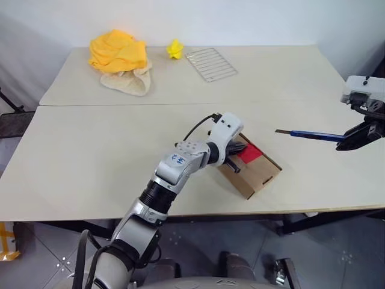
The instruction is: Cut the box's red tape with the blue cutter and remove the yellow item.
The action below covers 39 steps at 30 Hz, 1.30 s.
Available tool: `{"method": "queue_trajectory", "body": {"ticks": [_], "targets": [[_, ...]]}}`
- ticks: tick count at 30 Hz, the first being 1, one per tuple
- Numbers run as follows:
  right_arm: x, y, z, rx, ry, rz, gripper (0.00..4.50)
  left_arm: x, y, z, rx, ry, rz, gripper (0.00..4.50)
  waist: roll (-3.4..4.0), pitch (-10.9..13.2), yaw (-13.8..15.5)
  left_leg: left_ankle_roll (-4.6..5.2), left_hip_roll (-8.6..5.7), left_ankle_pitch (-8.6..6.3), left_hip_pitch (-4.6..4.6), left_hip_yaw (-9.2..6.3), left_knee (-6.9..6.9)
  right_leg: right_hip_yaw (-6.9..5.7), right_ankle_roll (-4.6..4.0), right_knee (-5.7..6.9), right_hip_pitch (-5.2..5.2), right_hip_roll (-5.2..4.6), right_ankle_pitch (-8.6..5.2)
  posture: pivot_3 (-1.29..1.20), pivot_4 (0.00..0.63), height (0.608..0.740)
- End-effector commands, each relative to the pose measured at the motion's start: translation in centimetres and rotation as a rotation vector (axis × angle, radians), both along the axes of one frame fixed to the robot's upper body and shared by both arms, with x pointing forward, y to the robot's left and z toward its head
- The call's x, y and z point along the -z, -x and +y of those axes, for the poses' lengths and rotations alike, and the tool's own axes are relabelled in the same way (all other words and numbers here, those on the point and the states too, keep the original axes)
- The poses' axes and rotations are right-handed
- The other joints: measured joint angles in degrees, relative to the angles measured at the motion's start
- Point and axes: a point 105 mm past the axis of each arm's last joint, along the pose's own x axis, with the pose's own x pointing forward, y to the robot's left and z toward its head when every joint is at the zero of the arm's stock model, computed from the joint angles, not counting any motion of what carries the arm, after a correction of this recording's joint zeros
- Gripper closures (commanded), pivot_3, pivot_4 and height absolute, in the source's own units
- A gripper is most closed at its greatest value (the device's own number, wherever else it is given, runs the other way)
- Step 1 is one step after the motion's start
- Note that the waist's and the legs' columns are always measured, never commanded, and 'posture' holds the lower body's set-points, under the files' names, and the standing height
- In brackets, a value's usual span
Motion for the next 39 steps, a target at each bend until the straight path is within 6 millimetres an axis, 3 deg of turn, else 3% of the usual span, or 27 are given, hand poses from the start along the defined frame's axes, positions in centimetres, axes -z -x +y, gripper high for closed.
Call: {"method": "queue_trajectory", "body": {"ticks": [1, 4, 8, 10, 14, 15, 16, 18, 27, 30, 35, 37, 39], "targets": [[-1.2, -1.5, -1.3, 0.09, -0.004, -0.212, 4.34, 3.6, -0.8, 1.5, -0.064, -0.128, 0.073, 4.5, -0.03, 0.0, 0.06, 0.0, 0.0, 0.01, 0.0, 0.02, 0.01, -0.01, 0.0, 0.0, 0.0, 0.0, 0.01, 0.0, 0.15, 0.74], [2.2, -4.4, -2.7, 0.144, 0.004, -0.476, 4.34, 3.5, -0.5, 1.0, -0.036, -0.138, 0.068, 4.5, -0.51, -0.25, 0.22, -0.01, 0.04, 0.02, 0.04, 0.05, -0.02, -0.04, 0.01, -0.01, 0.04, 0.0, 0.04, 0.0, 0.15, 0.74], [11.4, -4.3, -3.4, 0.2, -0.02, -0.577, 4.34, 3.3, -0.2, 0.6, -0.006, -0.152, 0.059, 4.5, -0.38, -0.38, 1.23, -0.09, 0.11, 0.03, -0.01, 0.09, 0.05, -0.4, -0.03, -0.01, 0.13, 0.04, 0.03, 0.0, 0.15, 0.74], [13.6, -4.3, -3.9, 0.275, -0.063, -0.589, 4.34, 3.2, -0.3, 0.5, -0.003, -0.156, 0.054, 4.5, -0.12, -0.51, 0.89, -0.07, 0.08, 0.06, 0.01, 0.23, 0.07, -0.32, -0.02, 0.04, 0.09, 0.05, 0.04, 0.0, 0.15, 0.74], [15.1, -4.3, -4.0, 0.315, -0.084, -0.616, 4.34, 3.1, -0.4, 0.7, -0.005, -0.159, 0.048, 4.5, -0.03, -0.54, 0.46, 0.06, 0.08, 0.17, 0.35, 0.34, 0.09, -0.14, 0.01, -0.11, 0.51, 0.1, 0.19, 0.0, 0.15, 0.74], [15.2, -4.4, -4.1, 0.332, -0.09, -0.634, 4.34, 3.0, -0.4, 0.7, -0.007, -0.16, 0.046, 4.5, -0.03, -0.55, 0.33, 0.05, 0.11, 0.17, 0.41, 0.32, 0.09, -0.15, -0.03, -0.17, 0.61, 0.15, 0.23, 0.0, 0.15, 0.74], [15.3, -4.4, -4.2, 0.344, -0.093, -0.643, 3.63, 3.0, -0.4, 0.8, -0.008, -0.16, 0.044, 4.5, -0.03, -0.55, 0.18, 0.05, 0.11, 0.17, 0.45, 0.29, 0.09, -0.16, -0.03, -0.19, 0.67, 0.15, 0.23, 0.0, 0.15, 0.74], [14.9, -4.3, -4.1, 0.349, -0.119, -0.66, 3.08, 2.8, -0.5, 1.0, -0.018, -0.157, 0.038, 4.5, -0.03, -0.55, -0.02, 0.05, 0.11, 0.17, 0.5, 0.27, 0.07, -0.15, -0.02, -0.25, 0.73, 0.14, 0.23, 0.0, 0.15, 0.74], [8.1, -4.1, -3.1, 0.225, -0.118, -0.823, 0.07, 0.3, -1.5, 2.4, -0.063, -0.092, -0.004, 4.5, 0.08, -0.49, -0.29, 0.06, 0.1, 0.17, 0.44, 0.22, 0.04, -0.21, 0.03, -0.41, 0.76, 0.15, 0.27, 0.0, 0.15, 0.74], [5.8, -4.0, -2.0, 0.148, -0.12, -0.857, 0.03, -1.3, -2.0, 3.1, -0.082, -0.059, -0.028, 4.5, 0.18, -0.42, -0.32, 0.06, 0.1, 0.17, 0.43, 0.23, -0.01, -0.2, 0.03, -0.44, 0.73, 0.15, 0.27, 0.0, 0.15, 0.74], [4.1, -4.3, 0.4, 0.021, -0.191, -0.858, 0.03, -4.0, -2.4, 4.2, -0.094, -0.006, -0.065, 4.5, 0.18, -0.31, -0.22, 0.07, 0.09, 0.17, 0.28, 0.14, -0.03, -0.32, 0.05, -0.54, 0.68, 0.15, 0.28, 0.0, 0.15, 0.74], [5.3, -5.1, 1.2, -0.04, -0.141, -0.813, 0.03, -5.4, -2.4, 5.2, -0.106, 0.012, -0.066, 4.5, 0.18, -0.26, -0.24, 0.07, 0.08, 0.17, 0.2, 0.11, -0.03, -0.36, 0.07, -0.56, 0.63, 0.14, 0.29, 0.0, 0.15, 0.74], [7.1, -5.9, 1.6, -0.057, -0.141, -0.732, 0.4, -5.5, -2.0, 6.6, -0.111, -0.026, -0.047, 4.5, 0.15, -0.24, -0.32, 0.07, 0.09, 0.17, 0.19, 0.11, -0.07, -0.37, 0.07, -0.58, 0.59, 0.15, 0.29, 0.0, 0.15, 0.74]]}}
